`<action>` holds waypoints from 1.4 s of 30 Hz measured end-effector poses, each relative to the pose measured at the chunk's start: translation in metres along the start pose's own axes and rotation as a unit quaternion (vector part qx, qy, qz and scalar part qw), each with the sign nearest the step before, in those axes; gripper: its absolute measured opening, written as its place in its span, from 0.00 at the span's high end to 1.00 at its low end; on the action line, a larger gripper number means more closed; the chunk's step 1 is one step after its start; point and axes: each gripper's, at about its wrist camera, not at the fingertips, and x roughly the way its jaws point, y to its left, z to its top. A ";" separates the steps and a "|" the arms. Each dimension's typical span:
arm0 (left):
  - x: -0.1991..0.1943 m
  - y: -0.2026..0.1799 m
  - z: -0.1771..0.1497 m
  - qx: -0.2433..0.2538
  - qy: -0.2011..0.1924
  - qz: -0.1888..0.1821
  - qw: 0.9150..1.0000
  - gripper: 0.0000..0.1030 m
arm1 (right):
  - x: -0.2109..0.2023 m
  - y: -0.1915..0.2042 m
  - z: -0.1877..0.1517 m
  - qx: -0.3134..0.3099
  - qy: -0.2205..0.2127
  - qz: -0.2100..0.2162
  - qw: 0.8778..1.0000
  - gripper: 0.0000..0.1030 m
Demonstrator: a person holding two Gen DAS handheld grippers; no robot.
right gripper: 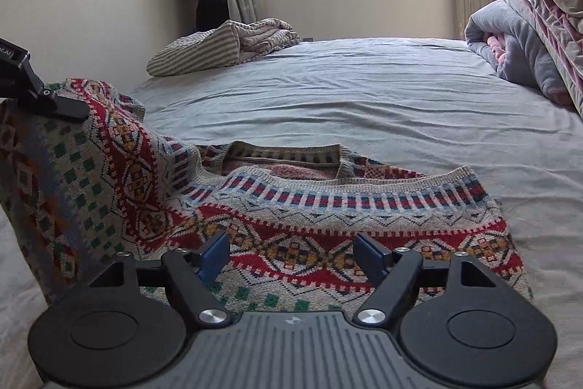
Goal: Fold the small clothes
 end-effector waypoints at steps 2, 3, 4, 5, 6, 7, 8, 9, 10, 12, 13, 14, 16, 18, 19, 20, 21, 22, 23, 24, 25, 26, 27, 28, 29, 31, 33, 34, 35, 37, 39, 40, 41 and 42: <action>0.015 -0.022 -0.007 0.007 0.009 -0.021 1.000 0.91 | -0.007 -0.017 0.003 0.022 -0.001 -0.002 1.000 0.23; 0.024 -0.031 -0.011 0.009 0.017 -0.031 0.999 0.92 | -0.008 -0.027 0.004 0.036 0.001 0.002 0.999 0.23; 0.033 -0.040 -0.016 0.012 0.026 -0.039 0.999 0.92 | -0.009 -0.037 0.004 0.054 0.002 0.008 0.998 0.23; 0.044 -0.049 -0.022 0.020 0.033 -0.043 0.998 0.94 | -0.010 -0.047 0.004 0.072 0.003 0.013 0.997 0.23; 0.055 -0.056 -0.028 0.028 0.041 -0.045 0.998 0.95 | -0.008 -0.058 0.004 0.094 0.002 0.019 0.995 0.23; 0.068 -0.060 -0.032 0.029 0.053 -0.046 0.997 0.96 | -0.008 -0.066 0.003 0.109 0.000 0.023 0.994 0.23; 0.084 -0.061 -0.039 0.027 0.071 -0.048 0.996 0.96 | -0.007 -0.075 0.001 0.125 -0.004 0.031 0.992 0.23; 0.099 -0.061 -0.046 0.027 0.089 -0.042 0.995 0.96 | -0.003 -0.083 -0.001 0.145 -0.004 0.042 0.989 0.23; 0.112 -0.059 -0.053 0.029 0.103 -0.033 0.994 0.96 | 0.001 -0.092 -0.004 0.173 -0.001 0.058 0.983 0.23; 0.132 -0.052 -0.065 0.024 0.130 -0.022 0.991 0.95 | 0.010 -0.106 -0.009 0.224 0.007 0.088 0.971 0.23; 0.135 -0.048 -0.070 0.020 0.137 -0.024 0.990 0.95 | 0.013 -0.111 -0.012 0.242 0.010 0.099 0.965 0.25; 0.134 -0.046 -0.073 0.022 0.138 -0.033 0.990 0.95 | 0.015 -0.114 -0.014 0.255 0.012 0.107 0.961 0.25; 0.123 -0.046 -0.072 0.040 0.128 -0.056 0.989 0.89 | 0.013 -0.117 -0.016 0.279 0.009 0.124 0.952 0.26; 0.102 -0.047 -0.067 0.048 0.108 -0.079 0.990 0.58 | 0.013 -0.119 -0.018 0.301 0.007 0.151 0.942 0.27; 0.091 -0.046 -0.065 0.052 0.094 -0.086 0.990 0.51 | 0.014 -0.118 -0.018 0.312 0.010 0.165 0.936 0.30; 0.078 -0.045 -0.062 0.059 0.078 -0.095 0.991 0.44 | 0.016 -0.117 -0.018 0.319 0.015 0.172 0.932 0.32; 0.063 -0.044 -0.058 0.072 0.059 -0.100 0.991 0.42 | 0.016 -0.115 -0.018 0.322 0.022 0.179 0.930 0.34; 0.051 -0.042 -0.055 0.082 0.044 -0.097 0.991 0.41 | 0.018 -0.112 -0.018 0.321 0.025 0.182 0.929 0.35; 0.042 -0.040 -0.053 0.090 0.029 -0.089 0.992 0.40 | 0.018 -0.108 -0.018 0.321 0.030 0.185 0.929 0.35; 0.034 -0.036 -0.052 0.097 0.018 -0.080 0.992 0.40 | 0.018 -0.105 -0.017 0.320 0.034 0.188 0.928 0.35; 0.029 -0.032 -0.051 0.102 0.009 -0.070 0.992 0.40 | 0.019 -0.101 -0.017 0.319 0.037 0.191 0.928 0.36; 0.026 -0.026 -0.051 0.105 0.003 -0.060 0.993 0.40 | 0.020 -0.097 -0.015 0.317 0.040 0.197 0.927 0.36; 0.024 -0.020 -0.052 0.110 -0.002 -0.048 0.993 0.41 | 0.022 -0.092 -0.014 0.314 0.044 0.201 0.927 0.36; 0.024 -0.013 -0.054 0.115 -0.006 -0.035 0.993 0.41 | 0.023 -0.088 -0.014 0.310 0.047 0.202 0.928 0.38; 0.024 -0.005 -0.057 0.123 -0.008 -0.024 0.992 0.41 | 0.025 -0.083 -0.013 0.307 0.051 0.204 0.928 0.38; 0.029 0.007 -0.064 0.131 -0.007 -0.002 0.991 0.42 | 0.030 -0.074 -0.013 0.309 0.059 0.218 0.924 0.41; 0.033 0.023 -0.072 0.125 -0.003 -0.006 0.992 0.43 | 0.037 -0.064 -0.014 0.306 0.066 0.237 0.920 0.43; 0.033 0.029 -0.075 0.121 -0.006 -0.016 0.992 0.43 | 0.038 -0.059 -0.014 0.302 0.064 0.238 0.921 0.43; 0.032 0.033 -0.079 0.118 -0.011 -0.028 0.993 0.43 | 0.039 -0.053 -0.013 0.294 0.059 0.236 0.924 0.44; 0.031 0.034 -0.083 0.117 -0.017 -0.048 0.992 0.43 | 0.038 -0.044 -0.013 0.272 0.055 0.228 0.933 0.63; 0.030 0.032 -0.084 0.116 -0.019 -0.057 0.991 0.42 | 0.037 -0.038 -0.013 0.257 0.046 0.211 0.942 0.77; 0.029 0.032 -0.082 0.113 -0.020 -0.061 0.991 0.42 | 0.033 -0.038 -0.011 0.249 0.038 0.201 0.947 0.79; 0.027 0.031 -0.080 0.109 -0.020 -0.068 0.992 0.42 | 0.028 -0.038 -0.008 0.242 0.027 0.198 0.949 0.79; 0.025 0.031 -0.079 0.105 -0.022 -0.073 0.992 0.42 | 0.022 -0.039 -0.005 0.237 0.017 0.200 0.951 0.80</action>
